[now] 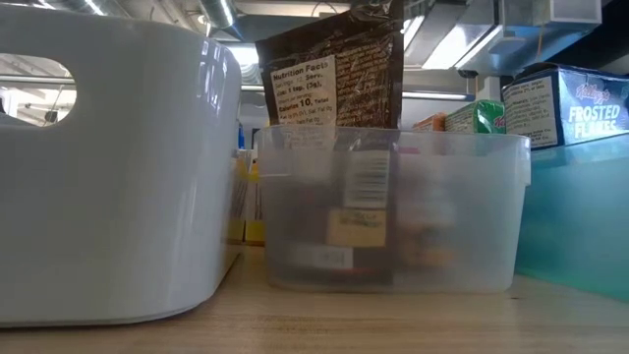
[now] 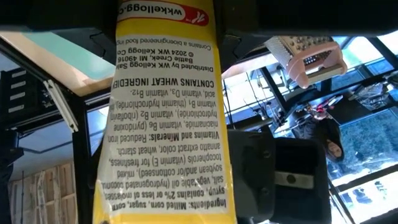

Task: Pick & Place Kitchen Items
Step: Put the yellow cereal box into the blue bin

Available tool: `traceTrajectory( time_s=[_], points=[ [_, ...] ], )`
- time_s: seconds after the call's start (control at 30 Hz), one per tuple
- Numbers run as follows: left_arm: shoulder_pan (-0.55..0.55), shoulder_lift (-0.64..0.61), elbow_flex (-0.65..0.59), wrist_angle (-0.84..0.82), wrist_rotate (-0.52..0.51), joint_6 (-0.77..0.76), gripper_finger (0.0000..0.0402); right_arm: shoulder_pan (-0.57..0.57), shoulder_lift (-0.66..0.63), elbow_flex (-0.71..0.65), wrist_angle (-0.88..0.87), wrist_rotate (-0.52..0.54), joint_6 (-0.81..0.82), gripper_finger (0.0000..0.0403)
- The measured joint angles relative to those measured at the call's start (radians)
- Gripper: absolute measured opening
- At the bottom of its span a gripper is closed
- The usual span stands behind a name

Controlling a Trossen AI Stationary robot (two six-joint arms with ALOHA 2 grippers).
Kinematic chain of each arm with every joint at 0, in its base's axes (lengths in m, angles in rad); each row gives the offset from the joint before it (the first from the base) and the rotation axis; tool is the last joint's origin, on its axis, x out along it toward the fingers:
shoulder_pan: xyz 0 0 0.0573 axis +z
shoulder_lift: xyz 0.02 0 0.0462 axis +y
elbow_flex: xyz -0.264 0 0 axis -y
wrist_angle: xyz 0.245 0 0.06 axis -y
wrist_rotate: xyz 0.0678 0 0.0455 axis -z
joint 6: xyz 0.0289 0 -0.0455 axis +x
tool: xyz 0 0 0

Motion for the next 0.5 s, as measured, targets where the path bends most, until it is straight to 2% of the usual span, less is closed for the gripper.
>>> traceTrajectory(
  time_s=[0.3,0.5],
  points=[
    [0.000,0.000,-0.001,-0.010,-0.017,0.004,0.0128,-0.015,0.010,0.000,0.005,-0.013,0.011,0.0149],
    [0.000,0.000,-0.001,-0.009,-0.033,0.004,0.0138,-0.016,0.011,0.001,0.002,-0.011,0.019,0.0132]
  ],
)
